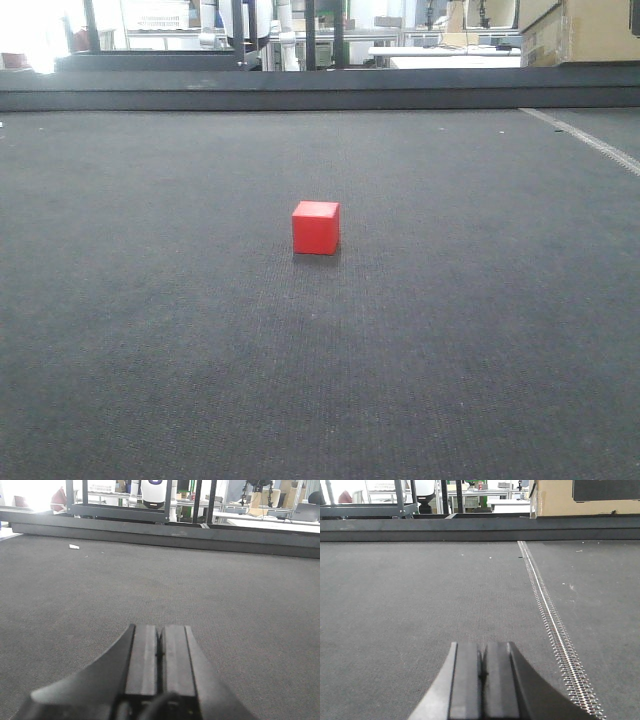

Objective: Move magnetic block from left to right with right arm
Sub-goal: 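Lower the open right gripper toward the red cube on the table, then close the right gripper around the red cube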

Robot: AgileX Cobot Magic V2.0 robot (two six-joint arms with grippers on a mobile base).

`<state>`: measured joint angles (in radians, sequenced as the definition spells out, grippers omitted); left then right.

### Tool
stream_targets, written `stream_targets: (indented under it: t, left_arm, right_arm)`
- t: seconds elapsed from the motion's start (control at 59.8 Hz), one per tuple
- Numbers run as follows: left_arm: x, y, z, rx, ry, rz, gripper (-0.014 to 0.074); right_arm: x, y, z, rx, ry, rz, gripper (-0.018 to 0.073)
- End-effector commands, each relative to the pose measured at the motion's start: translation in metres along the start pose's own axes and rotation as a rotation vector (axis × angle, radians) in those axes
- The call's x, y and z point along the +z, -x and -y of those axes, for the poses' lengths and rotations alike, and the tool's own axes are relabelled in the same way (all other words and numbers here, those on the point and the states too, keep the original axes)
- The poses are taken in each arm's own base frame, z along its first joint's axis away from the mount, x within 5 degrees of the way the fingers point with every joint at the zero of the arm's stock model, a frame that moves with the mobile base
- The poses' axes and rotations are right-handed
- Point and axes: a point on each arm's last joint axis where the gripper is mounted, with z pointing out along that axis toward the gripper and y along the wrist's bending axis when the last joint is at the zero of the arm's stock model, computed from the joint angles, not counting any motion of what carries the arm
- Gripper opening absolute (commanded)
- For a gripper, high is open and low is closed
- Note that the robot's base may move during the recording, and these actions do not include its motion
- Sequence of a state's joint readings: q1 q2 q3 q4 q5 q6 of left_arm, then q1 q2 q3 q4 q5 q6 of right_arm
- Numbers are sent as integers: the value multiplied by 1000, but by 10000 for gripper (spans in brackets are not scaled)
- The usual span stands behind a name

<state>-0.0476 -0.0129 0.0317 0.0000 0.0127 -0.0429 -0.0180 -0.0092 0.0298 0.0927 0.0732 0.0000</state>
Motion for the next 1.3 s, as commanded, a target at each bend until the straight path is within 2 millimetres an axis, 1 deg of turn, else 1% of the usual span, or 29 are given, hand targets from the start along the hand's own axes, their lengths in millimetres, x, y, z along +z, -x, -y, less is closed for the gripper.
stream_targets:
  t: [0.0,0.284,0.418,0.485,0.535,0.618,0.685,0.769,0.836,0.886,1.019,1.07,1.12,1.17,1.287]
  left_arm:
    - [-1,6,0,-5,-7,92,-116]
    - [-1,6,0,-5,-7,92,-116]
    - [-1,6,0,-5,-7,92,-116]
    - [-1,6,0,-5,-7,92,-116]
    - [-1,6,0,-5,-7,92,-116]
    - [-1,6,0,-5,-7,92,-116]
    - [-1,6,0,-5,-7,92,-116]
    - [-1,6,0,-5,-7,92,-116]
    - [-1,6,0,-5,-7,92,-116]
    - [-1,6,0,-5,-7,92,-116]
    - [-1,6,0,-5,-7,92,-116]
    - [-1,6,0,-5,-7,92,-116]
    - [-1,6,0,-5,-7,92,-116]
    - [-1,6,0,-5,-7,92,-116]
    - [-1,6,0,-5,-7,92,-116]
  right_arm:
    - [-2,12,0,-11,-3,133,65]
    - [-4,21,0,-8,-3,231,65]
    - [-5,25,0,31,0,234,66]
    - [-7,35,-2,51,7,227,66]
    - [-9,46,-3,49,12,219,66]
    - [-13,71,-7,40,19,179,66]
    - [-11,89,-9,39,21,145,66]
    - [-1,113,-12,39,21,94,79]
    - [10,130,-14,39,26,60,134]
    - [20,138,-16,40,37,26,204]
    - [53,157,-26,37,102,-74,480]
    - [67,161,-32,33,129,-124,557]
    - [80,164,-38,28,160,-172,612]
    - [92,166,-47,20,193,-228,641]
    - [119,172,-72,-6,287,-346,635]
